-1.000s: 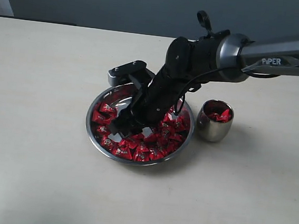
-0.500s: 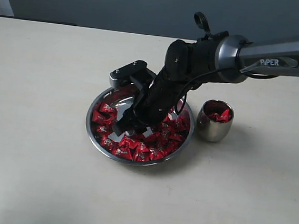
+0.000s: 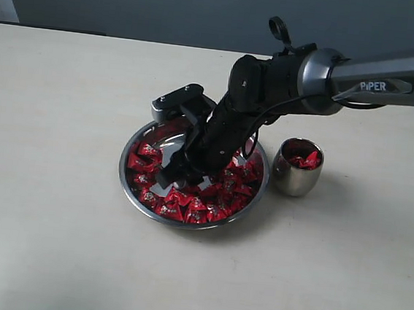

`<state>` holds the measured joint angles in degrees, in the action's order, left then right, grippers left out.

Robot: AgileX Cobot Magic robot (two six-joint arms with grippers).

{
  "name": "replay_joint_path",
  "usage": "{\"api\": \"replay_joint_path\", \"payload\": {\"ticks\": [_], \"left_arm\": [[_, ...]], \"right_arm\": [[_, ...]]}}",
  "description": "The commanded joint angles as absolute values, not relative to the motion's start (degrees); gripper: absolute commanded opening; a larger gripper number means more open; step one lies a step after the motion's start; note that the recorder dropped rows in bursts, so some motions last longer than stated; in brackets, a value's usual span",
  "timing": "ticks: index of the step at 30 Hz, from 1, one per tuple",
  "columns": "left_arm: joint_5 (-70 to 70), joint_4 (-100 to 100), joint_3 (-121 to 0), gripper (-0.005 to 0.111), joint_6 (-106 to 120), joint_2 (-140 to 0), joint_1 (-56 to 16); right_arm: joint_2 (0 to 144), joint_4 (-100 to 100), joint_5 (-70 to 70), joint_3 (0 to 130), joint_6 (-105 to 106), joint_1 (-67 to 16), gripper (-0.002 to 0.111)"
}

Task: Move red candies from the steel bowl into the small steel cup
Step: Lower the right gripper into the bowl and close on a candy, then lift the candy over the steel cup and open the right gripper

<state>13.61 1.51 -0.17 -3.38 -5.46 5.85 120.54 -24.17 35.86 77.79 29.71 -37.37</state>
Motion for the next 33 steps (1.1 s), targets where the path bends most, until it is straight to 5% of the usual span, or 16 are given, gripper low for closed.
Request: {"api": "replay_joint_path", "payload": {"ticks": [1,12,16,18,28,33], "left_arm": [[13.37,1.65,0.0,0.0,-3.5,-5.07,5.56],[13.37,1.65,0.0,0.0,-3.5,-5.07,5.56],[13.37,1.65,0.0,0.0,-3.5,-5.07,5.56],[13.37,1.65,0.0,0.0,-3.5,-5.07,5.56],[13.37,1.65,0.0,0.0,-3.5,-5.07,5.56],[13.37,1.65,0.0,0.0,-3.5,-5.07,5.56]], "right_arm": [[120.56,-24.16,37.62,78.0,29.76,-37.28,0.049],[121.95,-25.99,36.51,78.0,29.76,-37.28,0.048],[121.45,-26.01,35.76,78.0,29.76,-37.28,0.007],[119.9,-26.01,35.48,78.0,29.76,-37.28,-0.001],[112.35,-22.56,32.61,78.0,28.2,-37.28,-0.001],[107.22,-3.42,37.36,78.0,8.29,-34.8,-0.001]]}}
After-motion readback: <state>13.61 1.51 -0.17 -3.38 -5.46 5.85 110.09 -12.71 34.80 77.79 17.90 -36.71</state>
